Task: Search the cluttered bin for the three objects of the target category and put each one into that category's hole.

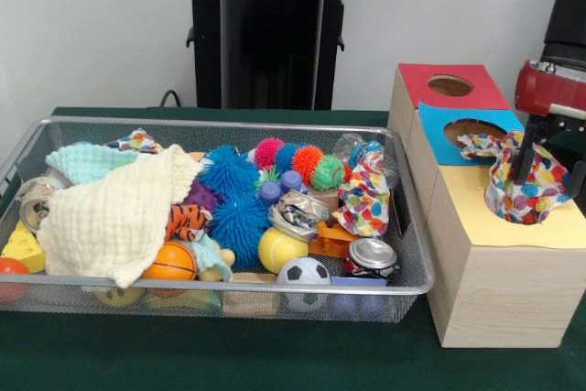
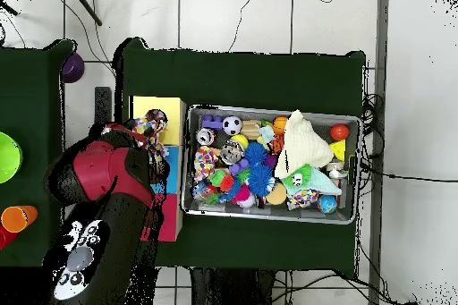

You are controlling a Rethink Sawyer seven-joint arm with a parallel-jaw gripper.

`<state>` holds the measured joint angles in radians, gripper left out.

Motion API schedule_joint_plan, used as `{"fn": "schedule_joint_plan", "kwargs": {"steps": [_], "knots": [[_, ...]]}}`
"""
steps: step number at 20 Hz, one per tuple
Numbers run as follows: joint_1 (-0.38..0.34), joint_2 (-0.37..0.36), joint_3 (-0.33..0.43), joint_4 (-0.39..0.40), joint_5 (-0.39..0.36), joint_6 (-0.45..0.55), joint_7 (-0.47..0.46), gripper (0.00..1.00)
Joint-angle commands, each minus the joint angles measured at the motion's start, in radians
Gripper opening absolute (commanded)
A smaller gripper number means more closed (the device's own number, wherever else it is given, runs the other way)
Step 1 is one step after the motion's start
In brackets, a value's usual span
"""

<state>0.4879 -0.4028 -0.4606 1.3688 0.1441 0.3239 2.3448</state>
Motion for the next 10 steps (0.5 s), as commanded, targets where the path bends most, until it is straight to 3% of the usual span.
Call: {"fn": "schedule_joint_plan", "kwargs": {"steps": [1,4,5,7,10], "knots": [[0.014,0.04,0.02,0.038,-0.015,-0.076,0.149,1.0],[0.016,0.04,0.015,0.036,-0.01,-0.074,0.143,1.0],[0.014,0.039,0.019,0.036,-0.008,-0.074,0.135,0.0],[0.018,0.043,0.011,0.045,-0.008,-0.134,0.153,0.0],[0.015,0.044,0.015,0.033,-0.017,-0.119,0.129,0.0]]}}
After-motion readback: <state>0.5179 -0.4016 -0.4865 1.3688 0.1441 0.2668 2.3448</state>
